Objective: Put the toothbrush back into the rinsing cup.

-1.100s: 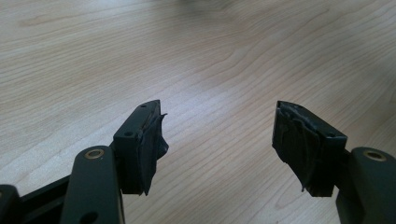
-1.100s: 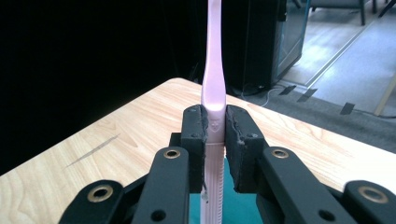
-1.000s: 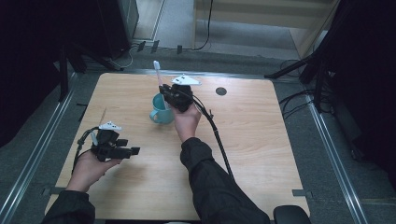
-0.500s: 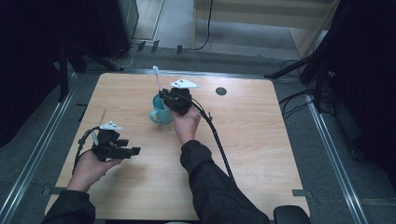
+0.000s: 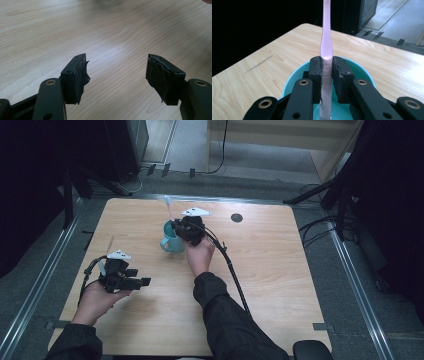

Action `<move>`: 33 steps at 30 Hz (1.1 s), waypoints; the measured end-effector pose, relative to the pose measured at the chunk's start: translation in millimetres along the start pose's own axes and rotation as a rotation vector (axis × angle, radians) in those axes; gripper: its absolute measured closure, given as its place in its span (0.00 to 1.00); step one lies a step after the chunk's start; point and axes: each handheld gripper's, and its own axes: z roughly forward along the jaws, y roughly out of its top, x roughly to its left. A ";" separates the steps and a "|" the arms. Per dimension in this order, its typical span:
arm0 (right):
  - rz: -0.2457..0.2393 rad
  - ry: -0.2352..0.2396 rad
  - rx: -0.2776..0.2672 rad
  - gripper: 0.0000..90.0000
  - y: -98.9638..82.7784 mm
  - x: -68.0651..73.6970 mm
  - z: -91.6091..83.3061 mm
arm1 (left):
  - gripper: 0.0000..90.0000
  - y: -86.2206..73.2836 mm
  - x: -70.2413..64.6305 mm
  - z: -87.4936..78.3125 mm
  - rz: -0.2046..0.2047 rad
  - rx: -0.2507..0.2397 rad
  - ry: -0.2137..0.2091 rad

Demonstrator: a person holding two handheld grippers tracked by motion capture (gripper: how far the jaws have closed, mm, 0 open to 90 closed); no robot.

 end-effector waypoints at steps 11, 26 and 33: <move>0.004 0.004 0.004 0.87 -0.2 1.4 0.5 | 0.37 -0.2 0.3 0.1 0.000 0.002 0.001; -0.004 0.057 0.050 0.80 -0.4 -1.4 -13.1 | 0.37 0.9 0.1 3.0 0.003 0.009 0.002; -0.027 0.099 0.092 0.77 0.4 -0.1 -27.6 | 0.37 1.5 -0.9 4.7 0.007 0.014 0.006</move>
